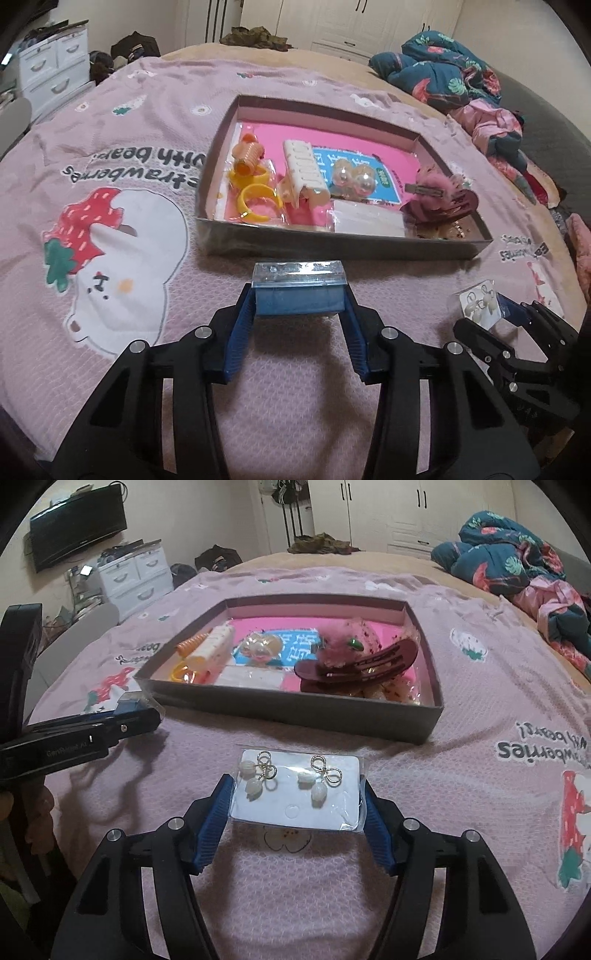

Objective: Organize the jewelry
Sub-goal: 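Lift the blue case and earring card and carry them toward the box, then lower the earring card into the box with the right tool while the left tool releases the blue case inside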

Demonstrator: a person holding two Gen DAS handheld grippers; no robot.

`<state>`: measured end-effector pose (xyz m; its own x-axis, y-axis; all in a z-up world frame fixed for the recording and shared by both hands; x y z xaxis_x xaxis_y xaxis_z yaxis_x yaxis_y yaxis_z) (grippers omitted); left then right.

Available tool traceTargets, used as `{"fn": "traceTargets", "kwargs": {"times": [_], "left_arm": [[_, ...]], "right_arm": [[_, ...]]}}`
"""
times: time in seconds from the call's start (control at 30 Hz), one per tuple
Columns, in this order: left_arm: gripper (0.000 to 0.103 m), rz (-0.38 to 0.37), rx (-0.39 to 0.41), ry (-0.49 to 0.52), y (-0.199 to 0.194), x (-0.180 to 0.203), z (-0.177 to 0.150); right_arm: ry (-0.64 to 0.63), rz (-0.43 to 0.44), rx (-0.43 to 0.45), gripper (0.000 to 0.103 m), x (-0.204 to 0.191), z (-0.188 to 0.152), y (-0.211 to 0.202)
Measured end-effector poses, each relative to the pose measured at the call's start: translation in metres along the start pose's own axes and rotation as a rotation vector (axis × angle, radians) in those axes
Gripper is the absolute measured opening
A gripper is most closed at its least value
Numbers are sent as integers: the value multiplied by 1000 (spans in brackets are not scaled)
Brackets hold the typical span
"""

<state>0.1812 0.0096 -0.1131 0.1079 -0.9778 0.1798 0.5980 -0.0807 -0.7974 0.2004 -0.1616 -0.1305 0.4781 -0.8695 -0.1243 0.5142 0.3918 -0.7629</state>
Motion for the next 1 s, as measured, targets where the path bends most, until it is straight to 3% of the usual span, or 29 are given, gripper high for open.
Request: {"fn": "traceTargets", "kwargs": {"times": [0.4,1.0], "left_arm": [[37,-41,74,18,-27,19,30],[37,-81,84,100,-1,66,78]], "right_arm": [[16,-50,97,64,26,27,-32],[73,-107,185,64,68,71,-42]]}}
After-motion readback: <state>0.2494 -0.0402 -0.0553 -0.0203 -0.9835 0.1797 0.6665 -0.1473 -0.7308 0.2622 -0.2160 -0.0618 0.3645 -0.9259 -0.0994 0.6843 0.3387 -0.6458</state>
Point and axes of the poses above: each gripper's, at about its wrist camera, not at the fingertips, and y roughly the way its jaws point, x to its right, z to its top, the point moved 7 cm from there along y, roughly the way its jaws point, and after that the axes turned 3 degrees about -x, right-handed, at the moved point
